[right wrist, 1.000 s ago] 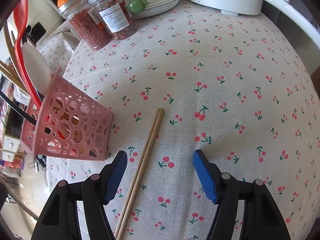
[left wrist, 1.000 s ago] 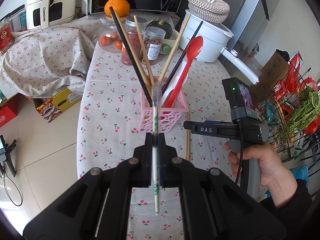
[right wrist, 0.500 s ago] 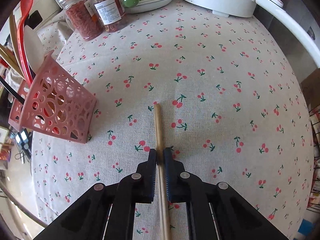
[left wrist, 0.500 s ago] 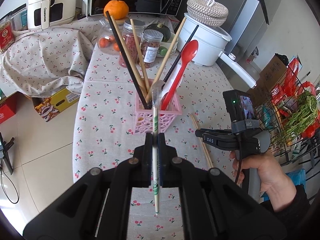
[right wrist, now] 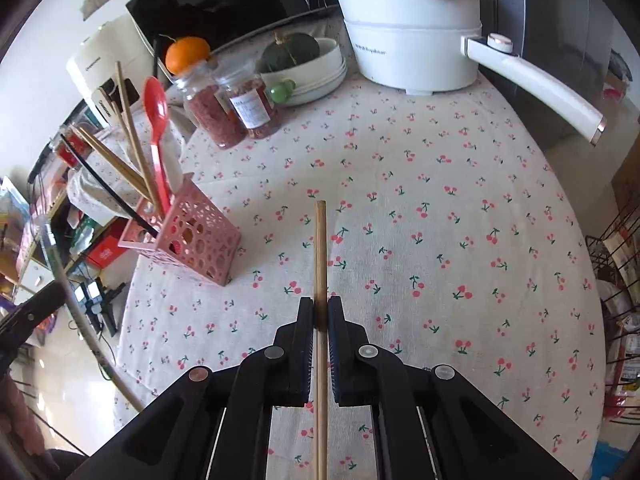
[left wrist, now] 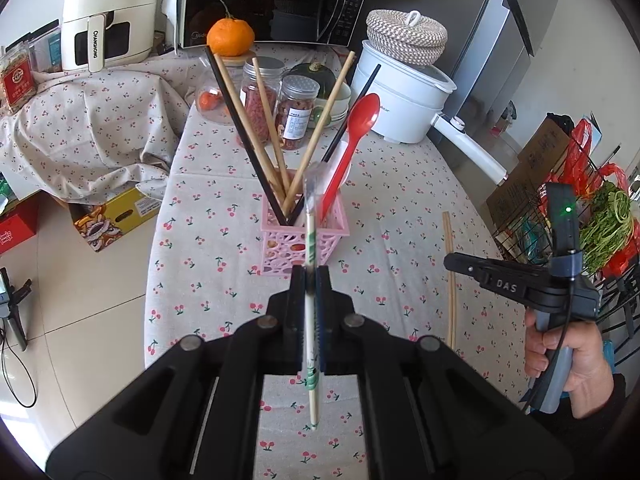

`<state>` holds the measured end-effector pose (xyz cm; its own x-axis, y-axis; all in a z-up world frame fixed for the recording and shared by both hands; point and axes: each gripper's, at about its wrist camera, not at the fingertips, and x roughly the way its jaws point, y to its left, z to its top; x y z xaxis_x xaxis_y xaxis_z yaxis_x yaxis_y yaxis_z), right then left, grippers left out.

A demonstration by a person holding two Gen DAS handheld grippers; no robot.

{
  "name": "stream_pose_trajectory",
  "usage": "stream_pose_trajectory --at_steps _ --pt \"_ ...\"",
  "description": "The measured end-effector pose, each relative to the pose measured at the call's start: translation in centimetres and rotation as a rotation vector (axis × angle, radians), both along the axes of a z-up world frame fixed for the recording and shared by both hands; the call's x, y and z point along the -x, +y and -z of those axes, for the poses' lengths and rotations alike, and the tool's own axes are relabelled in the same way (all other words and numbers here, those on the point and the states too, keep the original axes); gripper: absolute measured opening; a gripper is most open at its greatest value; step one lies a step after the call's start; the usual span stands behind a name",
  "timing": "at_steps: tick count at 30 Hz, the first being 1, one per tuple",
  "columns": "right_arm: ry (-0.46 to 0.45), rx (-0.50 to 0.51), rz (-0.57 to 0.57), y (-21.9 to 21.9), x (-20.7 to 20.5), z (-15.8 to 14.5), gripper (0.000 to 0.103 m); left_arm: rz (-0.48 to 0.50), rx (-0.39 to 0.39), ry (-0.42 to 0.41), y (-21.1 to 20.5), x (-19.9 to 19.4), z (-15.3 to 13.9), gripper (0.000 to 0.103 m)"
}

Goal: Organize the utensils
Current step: 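Lower the wrapped chopsticks into the basket and open the left tool while the right tool carries the wooden chopstick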

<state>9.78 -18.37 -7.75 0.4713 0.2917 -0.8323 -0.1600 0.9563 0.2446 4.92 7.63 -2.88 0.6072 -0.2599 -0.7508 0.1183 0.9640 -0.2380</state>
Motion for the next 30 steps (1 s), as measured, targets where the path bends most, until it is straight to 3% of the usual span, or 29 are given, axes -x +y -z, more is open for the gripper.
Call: stream_pose_trajectory --at_steps 9,21,30 --pt "-0.137 -0.115 -0.024 -1.9 4.1 -4.1 0.005 0.005 0.012 -0.049 -0.5 0.9 0.3 0.006" --pt "-0.009 -0.109 0.021 -2.9 1.6 -1.5 0.005 -0.007 0.015 -0.021 1.4 2.0 1.3 0.005" --pt "-0.159 -0.126 -0.011 -1.9 3.5 -5.1 0.005 -0.049 0.091 -0.077 2.6 1.9 -0.2 0.006"
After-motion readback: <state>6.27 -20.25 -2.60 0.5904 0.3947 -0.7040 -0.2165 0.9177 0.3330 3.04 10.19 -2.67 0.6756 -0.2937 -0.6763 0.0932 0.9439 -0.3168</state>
